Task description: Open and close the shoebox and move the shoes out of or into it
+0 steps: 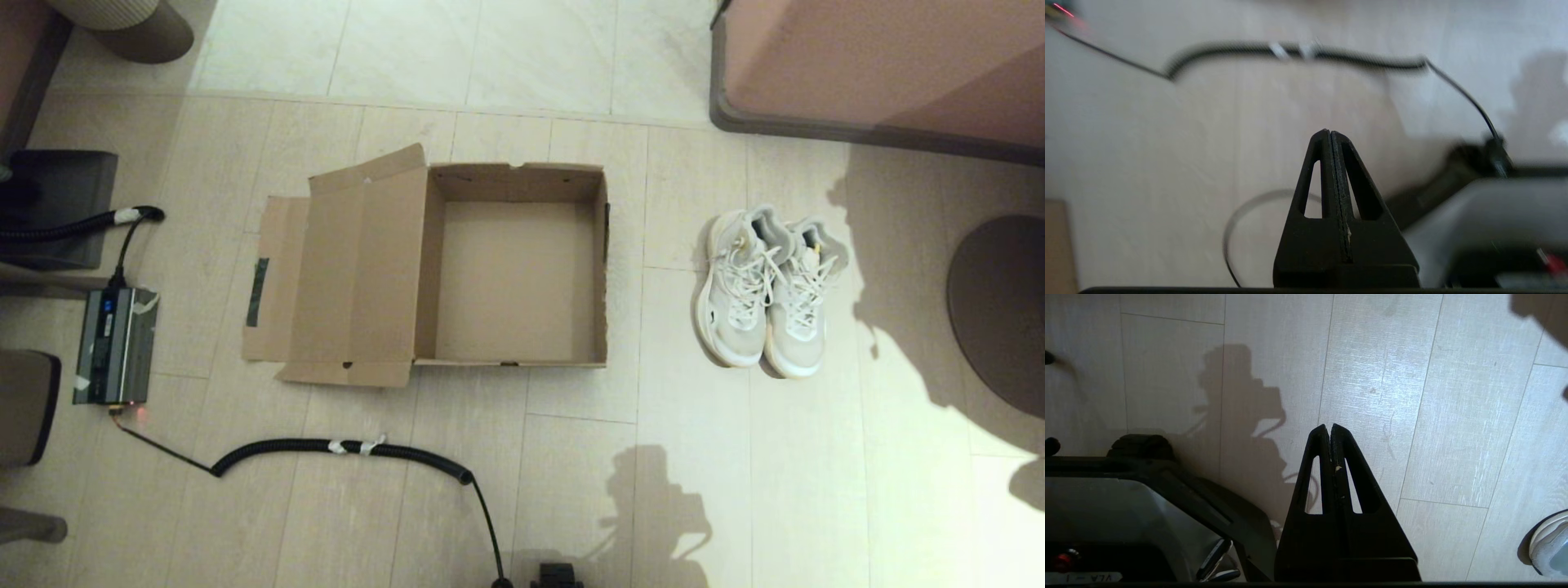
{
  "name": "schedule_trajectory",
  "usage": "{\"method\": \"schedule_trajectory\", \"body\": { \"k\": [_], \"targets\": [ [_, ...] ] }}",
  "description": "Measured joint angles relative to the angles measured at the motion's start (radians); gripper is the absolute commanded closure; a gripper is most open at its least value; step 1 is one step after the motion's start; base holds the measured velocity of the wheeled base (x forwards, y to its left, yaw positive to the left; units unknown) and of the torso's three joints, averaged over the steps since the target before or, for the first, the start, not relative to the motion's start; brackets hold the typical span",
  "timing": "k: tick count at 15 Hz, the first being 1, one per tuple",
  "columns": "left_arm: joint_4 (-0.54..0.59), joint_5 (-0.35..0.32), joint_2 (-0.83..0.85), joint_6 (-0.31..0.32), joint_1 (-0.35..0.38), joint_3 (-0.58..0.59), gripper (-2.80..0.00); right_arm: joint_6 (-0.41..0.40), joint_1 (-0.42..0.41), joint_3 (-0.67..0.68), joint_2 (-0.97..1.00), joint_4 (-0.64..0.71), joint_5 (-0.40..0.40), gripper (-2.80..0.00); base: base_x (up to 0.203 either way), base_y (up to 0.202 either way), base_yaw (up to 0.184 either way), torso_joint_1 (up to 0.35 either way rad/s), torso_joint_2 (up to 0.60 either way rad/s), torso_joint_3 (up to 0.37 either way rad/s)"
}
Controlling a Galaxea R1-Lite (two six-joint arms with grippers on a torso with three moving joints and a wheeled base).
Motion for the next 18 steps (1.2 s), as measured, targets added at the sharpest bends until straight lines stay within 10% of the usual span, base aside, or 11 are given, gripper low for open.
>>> {"method": "schedule_trajectory", "body": {
  "k": [6, 18],
  "targets": [
    [0.028, 0.002, 0.027, -0.013, -0.118, -0.006, 0.00, 0.032, 0.129, -0.018, -0.021, 0.033, 0.021, 0.00, 0.000, 0.000, 0.000, 0.000, 0.00, 0.000],
    [0.062, 0.053, -0.306, 0.065, -0.120, 0.003, 0.00, 0.064, 0.107, 0.035, -0.286, -0.044, -0.137, 0.00, 0.000, 0.000, 0.000, 0.000, 0.00, 0.000]
  ]
}}
